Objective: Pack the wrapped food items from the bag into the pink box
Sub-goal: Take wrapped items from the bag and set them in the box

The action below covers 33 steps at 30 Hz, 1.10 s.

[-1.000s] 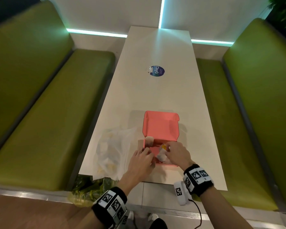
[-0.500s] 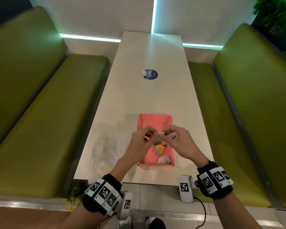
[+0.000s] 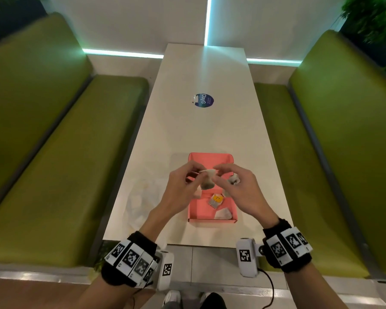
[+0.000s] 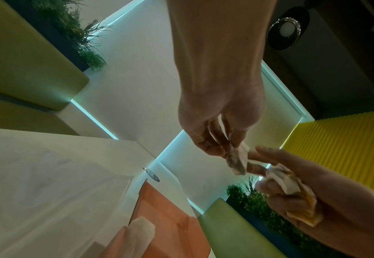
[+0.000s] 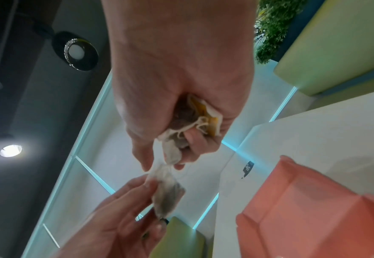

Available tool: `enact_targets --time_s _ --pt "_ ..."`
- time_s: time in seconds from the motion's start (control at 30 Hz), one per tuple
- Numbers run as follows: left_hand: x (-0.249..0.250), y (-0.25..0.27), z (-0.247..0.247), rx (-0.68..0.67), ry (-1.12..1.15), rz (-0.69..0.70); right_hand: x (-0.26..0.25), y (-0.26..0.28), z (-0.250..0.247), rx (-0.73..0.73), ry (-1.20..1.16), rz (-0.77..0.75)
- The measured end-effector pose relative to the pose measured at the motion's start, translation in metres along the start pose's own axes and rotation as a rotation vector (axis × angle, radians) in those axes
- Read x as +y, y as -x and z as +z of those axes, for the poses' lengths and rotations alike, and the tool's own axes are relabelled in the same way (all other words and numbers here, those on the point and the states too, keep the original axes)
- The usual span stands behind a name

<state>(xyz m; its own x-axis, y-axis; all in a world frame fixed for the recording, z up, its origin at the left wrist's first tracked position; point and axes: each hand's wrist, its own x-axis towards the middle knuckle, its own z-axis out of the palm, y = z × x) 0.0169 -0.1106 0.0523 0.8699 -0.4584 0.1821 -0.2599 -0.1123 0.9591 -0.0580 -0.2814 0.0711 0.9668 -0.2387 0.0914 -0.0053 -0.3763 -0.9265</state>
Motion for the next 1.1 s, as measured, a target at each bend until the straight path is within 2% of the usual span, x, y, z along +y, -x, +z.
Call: enact_targets --time_s 0.23,0.33,0.5,0.67,0.83,1.0,1.1 --pt "0.001 0.003 0.002 -0.005 0.043 -0.013 0.012 0.010 0.017 -0.020 -0.045 0.029" --pt "-0.004 0.007 0.002 0.019 0.079 -0.036 0.013 0.010 0.013 -0.059 0.005 0.042" --pt "-0.011 0.009 0.005 0.030 0.108 -0.053 0.014 0.011 0.015 -0.042 0.111 0.042" --pt "-0.029 0.016 0.009 0.021 0.052 -0.120 0.027 0.008 0.021 -0.108 0.179 0.120" --pt "-0.064 0.038 0.010 -0.084 -0.253 -0.173 0.056 0.008 0.034 -0.125 0.265 0.241" --pt "-0.080 0.061 0.019 -0.391 -0.853 -0.152 0.091 0.001 0.057 -0.211 0.464 0.398" --pt "-0.082 0.066 0.022 -0.465 -0.939 -0.115 0.096 -0.002 0.067 -0.230 0.581 0.373"
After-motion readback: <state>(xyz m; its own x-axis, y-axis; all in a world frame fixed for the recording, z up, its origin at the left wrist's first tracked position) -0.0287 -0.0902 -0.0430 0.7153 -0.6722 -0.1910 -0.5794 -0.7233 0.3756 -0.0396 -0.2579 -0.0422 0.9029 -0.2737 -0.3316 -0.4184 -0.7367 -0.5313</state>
